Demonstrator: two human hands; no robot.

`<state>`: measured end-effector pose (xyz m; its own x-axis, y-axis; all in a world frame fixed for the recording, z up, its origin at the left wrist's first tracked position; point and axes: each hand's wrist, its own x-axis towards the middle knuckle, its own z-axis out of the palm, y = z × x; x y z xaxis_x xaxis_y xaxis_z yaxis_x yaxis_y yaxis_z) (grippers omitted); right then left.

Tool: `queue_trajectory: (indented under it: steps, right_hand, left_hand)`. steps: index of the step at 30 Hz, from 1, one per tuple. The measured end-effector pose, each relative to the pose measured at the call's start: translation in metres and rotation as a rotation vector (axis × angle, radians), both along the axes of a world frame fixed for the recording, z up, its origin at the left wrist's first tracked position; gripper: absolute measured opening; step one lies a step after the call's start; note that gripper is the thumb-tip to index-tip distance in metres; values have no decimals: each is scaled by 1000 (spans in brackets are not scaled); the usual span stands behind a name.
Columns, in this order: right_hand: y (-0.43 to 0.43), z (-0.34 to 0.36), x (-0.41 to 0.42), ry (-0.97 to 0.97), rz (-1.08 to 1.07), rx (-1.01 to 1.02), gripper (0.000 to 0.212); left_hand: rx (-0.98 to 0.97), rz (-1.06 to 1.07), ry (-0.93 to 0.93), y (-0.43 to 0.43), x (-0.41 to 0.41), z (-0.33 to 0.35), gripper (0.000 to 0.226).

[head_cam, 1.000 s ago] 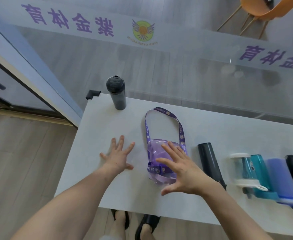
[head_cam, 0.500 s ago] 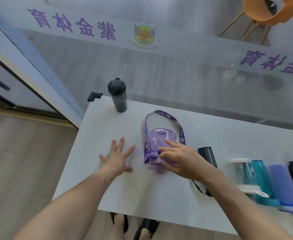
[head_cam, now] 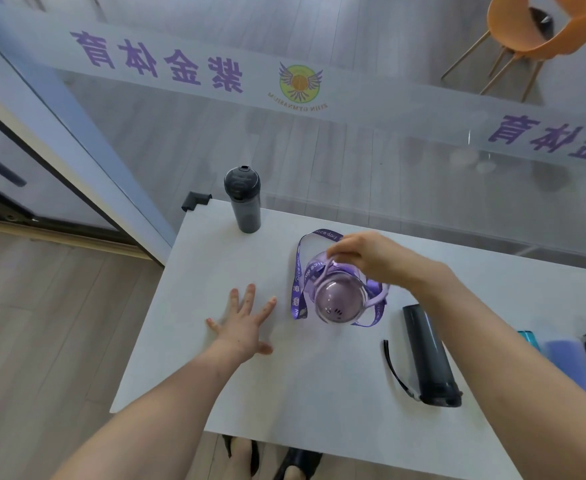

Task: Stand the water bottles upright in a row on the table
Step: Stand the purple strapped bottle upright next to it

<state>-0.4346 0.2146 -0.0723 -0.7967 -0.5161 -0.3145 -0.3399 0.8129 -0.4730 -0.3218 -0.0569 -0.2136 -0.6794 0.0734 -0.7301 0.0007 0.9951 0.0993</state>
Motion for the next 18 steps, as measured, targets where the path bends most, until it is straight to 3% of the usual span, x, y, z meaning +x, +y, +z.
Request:
queue_trajectory:
  steps: [5,8,15,18]
  right_hand:
    - [-9,-15,-42,-245,4,96,20]
    - [-15,-25,-54,-279,1,121,18]
    - [-21,-28,-45,-193,-53,65,18]
    - [-16,-22,-25,-31,-129,-27,26]
  left_hand:
    - [-11,-12,2,0,-1,-4,111]
    - [-10,-8,0,-1,-1,-9,112]
    - [-17,-7,-5,-1,-3,-11,112]
    - [-18,-10,-6,-2,-2,-10,112]
